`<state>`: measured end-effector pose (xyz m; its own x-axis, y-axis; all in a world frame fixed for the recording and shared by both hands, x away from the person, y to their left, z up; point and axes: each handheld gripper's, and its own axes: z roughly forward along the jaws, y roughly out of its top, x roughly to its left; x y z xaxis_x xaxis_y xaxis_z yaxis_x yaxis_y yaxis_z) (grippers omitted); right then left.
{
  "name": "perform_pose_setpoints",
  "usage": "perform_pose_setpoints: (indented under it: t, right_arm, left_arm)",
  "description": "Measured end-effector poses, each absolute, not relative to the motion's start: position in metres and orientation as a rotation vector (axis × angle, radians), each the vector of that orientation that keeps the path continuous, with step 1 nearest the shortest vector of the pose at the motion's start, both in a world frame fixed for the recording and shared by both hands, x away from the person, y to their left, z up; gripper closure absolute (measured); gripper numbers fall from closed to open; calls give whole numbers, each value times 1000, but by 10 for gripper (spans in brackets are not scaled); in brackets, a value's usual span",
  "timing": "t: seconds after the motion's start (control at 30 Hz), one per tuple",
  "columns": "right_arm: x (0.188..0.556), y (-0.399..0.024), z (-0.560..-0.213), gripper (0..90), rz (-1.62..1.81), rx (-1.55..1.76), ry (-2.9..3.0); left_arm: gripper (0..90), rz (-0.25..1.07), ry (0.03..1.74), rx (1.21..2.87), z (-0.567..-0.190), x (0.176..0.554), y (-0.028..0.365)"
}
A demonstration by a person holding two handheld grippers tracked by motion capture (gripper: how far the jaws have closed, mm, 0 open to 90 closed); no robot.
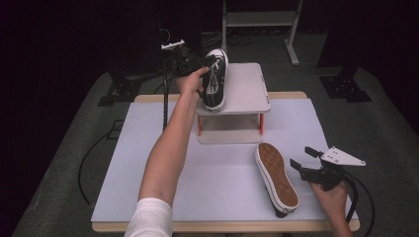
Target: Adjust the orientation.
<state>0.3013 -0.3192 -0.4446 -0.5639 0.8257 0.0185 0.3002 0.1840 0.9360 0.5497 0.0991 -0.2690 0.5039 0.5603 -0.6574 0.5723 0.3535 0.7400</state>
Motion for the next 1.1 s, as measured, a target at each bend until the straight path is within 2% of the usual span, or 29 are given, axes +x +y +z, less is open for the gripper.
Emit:
perform_pose_setpoints:
  t: [0.6, 0.7, 0.77, 1.1]
  right_arm:
    - [302, -318, -445, 230, 1374, 1047, 1969]
    - [301, -317, -444, 230, 1372, 1040, 1971]
    - [301, -317, -444, 230, 1370, 1039, 1973]
    - [302, -314, -445, 230, 1369, 1035, 1982]
  left_arm:
    - [891, -22, 1195, 1347, -279, 567, 81]
    - [866, -36, 1200, 1366, -281, 567, 80]
    - [815, -39, 1193, 1375, -280, 566, 81]
    - [739, -49, 1164, 1376, -283, 555, 95]
